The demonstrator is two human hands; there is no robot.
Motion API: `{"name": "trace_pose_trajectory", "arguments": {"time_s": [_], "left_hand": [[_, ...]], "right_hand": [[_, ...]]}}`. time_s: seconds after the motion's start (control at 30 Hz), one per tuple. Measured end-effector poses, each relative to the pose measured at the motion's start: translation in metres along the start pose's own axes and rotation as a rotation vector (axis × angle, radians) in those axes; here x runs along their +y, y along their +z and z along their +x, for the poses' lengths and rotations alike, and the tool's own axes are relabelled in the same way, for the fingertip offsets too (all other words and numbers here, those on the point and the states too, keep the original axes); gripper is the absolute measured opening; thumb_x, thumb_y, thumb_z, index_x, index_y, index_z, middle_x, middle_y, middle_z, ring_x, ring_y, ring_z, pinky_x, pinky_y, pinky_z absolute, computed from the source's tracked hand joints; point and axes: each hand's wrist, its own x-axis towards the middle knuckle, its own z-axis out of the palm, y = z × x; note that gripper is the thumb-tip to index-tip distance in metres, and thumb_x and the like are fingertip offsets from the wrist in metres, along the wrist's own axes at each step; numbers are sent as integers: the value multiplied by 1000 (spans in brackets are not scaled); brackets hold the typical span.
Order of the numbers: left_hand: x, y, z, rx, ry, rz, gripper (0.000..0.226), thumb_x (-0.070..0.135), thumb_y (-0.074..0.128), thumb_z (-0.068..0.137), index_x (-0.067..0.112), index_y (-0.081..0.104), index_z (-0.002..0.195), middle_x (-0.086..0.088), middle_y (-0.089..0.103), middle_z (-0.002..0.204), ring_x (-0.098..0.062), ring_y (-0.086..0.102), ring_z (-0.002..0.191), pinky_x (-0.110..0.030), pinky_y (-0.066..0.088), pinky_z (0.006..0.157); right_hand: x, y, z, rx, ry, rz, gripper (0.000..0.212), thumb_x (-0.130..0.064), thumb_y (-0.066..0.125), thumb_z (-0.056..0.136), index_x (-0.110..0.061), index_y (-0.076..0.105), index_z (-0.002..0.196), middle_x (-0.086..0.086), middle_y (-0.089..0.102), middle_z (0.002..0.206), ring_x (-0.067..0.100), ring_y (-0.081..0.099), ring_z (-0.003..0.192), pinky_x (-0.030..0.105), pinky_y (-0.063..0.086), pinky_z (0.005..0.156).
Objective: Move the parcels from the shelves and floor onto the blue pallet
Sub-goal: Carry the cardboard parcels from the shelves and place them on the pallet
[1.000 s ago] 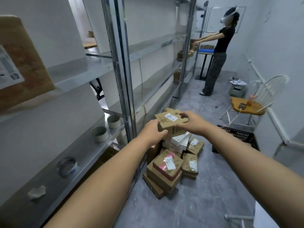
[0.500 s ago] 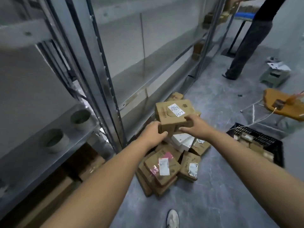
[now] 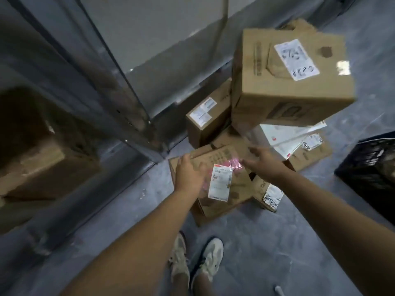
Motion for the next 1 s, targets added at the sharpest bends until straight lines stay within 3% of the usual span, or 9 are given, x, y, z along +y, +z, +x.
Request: {"name": "trace_pose_trajectory", "arguments": {"time_s": [0.07,0.13,0.2,0.27,0.33,0.47,0.63,0.87,1.0], "left_hand": [[-43,25,25,48,-31,-17,44,17,56,93,2,48,134,-15,54,132,-31,52,121,-41,43,103],[-79,48,38,69,-79,-53,45,16,57,94,3,49,136,-13,54,132,-28,52,121,-28,42,100],[-110,69,44,74,-115,-123,41,17,58,94,7,51,133,-10,59,125,-25,56,115,-28,45,98],[-132,86,46,58,-136,-141,34,23,57,96,8,54,126,-9,60,118,-24,57,109,-30,46,92],[-148,97,46,35,-157,-134,35,29,53,98,8,53,126,-6,54,117,-22,53,111,-26,40,90],[-158,106,48,76,-161,-135,38,34,50,99,11,52,129,-4,43,121,-19,46,115,-30,37,100],[-135,94,45,72,-252,-298,39,37,41,102,17,48,135,2,43,121,-14,46,112,-26,34,94],[-45,-6,-9,118,-130,-327,38,38,44,102,18,53,132,-1,57,122,-16,54,111,-30,44,96],[10,-78,-61,165,-18,-321,33,35,47,101,16,57,127,-2,60,120,-17,57,112,-24,45,87]], "right_hand": [[35,33,36,11,31,-10,72,-41,66,89,-12,37,148,8,41,151,26,45,133,31,38,101],[67,62,66,38,49,17,70,-39,68,88,-10,40,146,10,46,146,25,50,126,26,40,95],[92,86,89,53,58,87,61,-33,70,87,-8,48,138,9,58,131,15,59,102,15,40,72],[110,105,105,52,76,144,48,-35,68,88,-12,55,129,1,67,107,6,58,80,17,39,58],[122,119,112,80,115,220,46,-45,68,85,-20,58,123,-9,64,92,3,58,77,20,41,62],[129,131,112,159,147,305,45,-54,70,79,-32,59,117,-12,66,96,10,64,85,29,51,73],[102,120,99,152,124,344,42,-47,71,82,-27,59,118,-13,65,93,7,63,83,23,47,64],[9,48,10,184,18,416,42,-47,70,83,-25,61,118,-9,68,102,10,64,90,29,51,75],[-52,0,-52,167,-76,454,19,-48,68,84,-35,62,96,-11,69,97,8,65,87,27,50,69]]}}
